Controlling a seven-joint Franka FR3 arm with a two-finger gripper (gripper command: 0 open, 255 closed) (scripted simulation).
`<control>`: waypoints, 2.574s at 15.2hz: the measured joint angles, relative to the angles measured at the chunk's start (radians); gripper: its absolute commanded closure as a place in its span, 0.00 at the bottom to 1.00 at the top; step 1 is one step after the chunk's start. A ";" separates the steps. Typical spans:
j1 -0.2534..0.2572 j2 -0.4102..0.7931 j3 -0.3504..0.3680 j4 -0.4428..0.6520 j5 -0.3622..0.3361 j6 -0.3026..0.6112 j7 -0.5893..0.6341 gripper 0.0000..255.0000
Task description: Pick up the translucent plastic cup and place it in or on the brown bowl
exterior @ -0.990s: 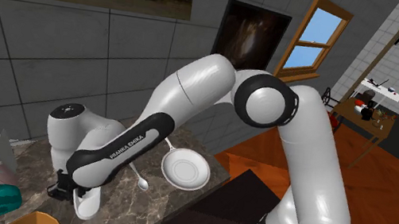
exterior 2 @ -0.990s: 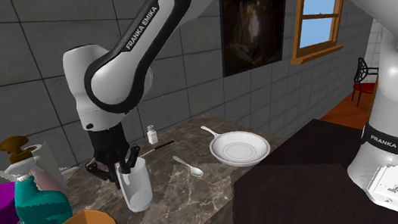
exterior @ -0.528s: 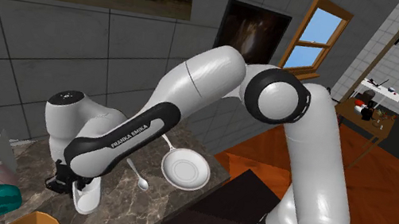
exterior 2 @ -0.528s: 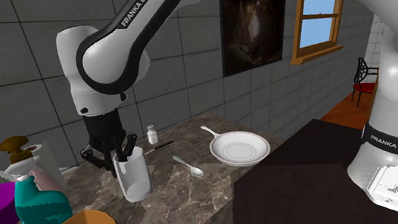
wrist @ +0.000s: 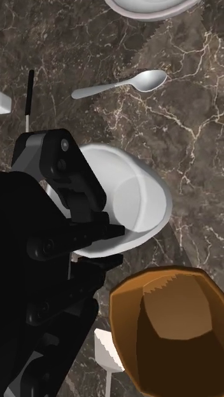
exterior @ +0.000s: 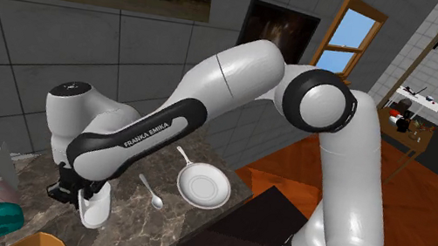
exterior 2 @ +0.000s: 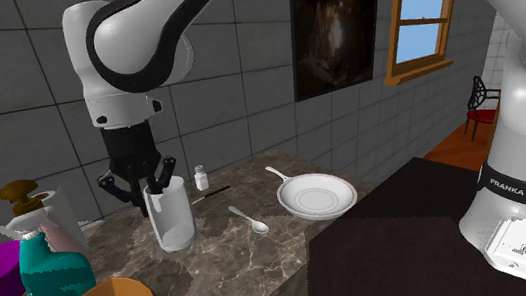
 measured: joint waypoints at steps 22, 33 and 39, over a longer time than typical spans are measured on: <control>0.324 0.270 0.001 0.674 -0.044 -0.388 0.172 1.00; 0.332 0.335 -0.014 0.644 -0.063 -0.297 0.182 1.00; 0.335 0.374 -0.024 0.634 -0.073 -0.249 0.183 1.00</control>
